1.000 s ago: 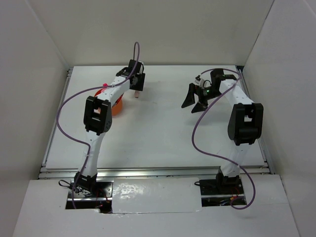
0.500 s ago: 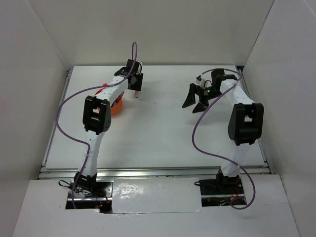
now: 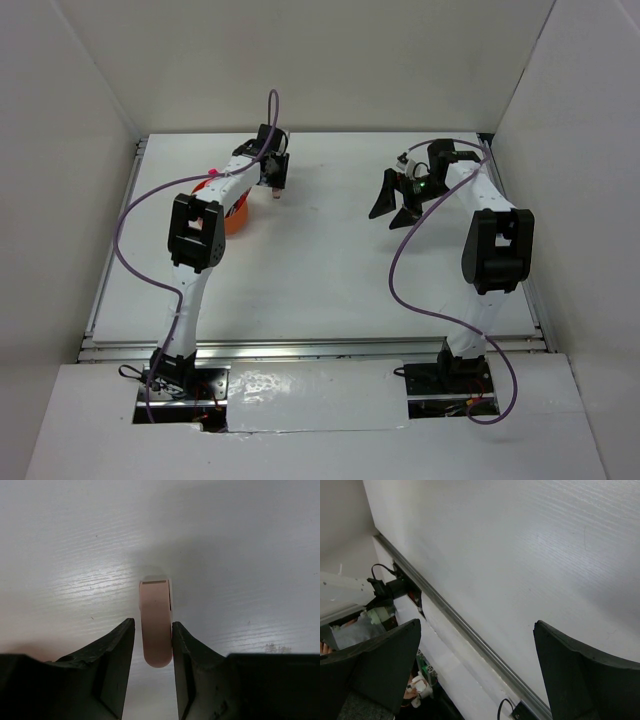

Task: Sort the stationery into containers
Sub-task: Pick up the stapler from the center of the board.

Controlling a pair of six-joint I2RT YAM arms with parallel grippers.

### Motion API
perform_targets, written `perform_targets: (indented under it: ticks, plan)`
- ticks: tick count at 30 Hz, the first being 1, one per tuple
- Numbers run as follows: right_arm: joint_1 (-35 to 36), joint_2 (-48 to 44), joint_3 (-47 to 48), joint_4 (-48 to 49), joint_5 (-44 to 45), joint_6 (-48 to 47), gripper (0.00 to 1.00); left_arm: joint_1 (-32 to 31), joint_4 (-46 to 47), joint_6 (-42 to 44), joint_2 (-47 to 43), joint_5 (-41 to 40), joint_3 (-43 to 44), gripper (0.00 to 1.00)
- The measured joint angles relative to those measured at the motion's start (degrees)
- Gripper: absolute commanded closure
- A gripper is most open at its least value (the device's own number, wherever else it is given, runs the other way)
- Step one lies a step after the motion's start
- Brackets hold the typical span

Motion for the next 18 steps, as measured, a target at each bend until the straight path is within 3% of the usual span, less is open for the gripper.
perform_targets:
  ticks: [12, 18]
  plan:
    - [0.0, 0.0, 0.0, -0.04, -0.81, -0.02, 0.0, -0.11, -0.39, 0.02, 0.0, 0.57, 0.0, 0.55]
    - [0.0, 0.0, 0.0, -0.04, -0.87, -0.02, 0.0, -0.26, -0.59, 0.09, 0.0, 1.03, 0.0, 0.62]
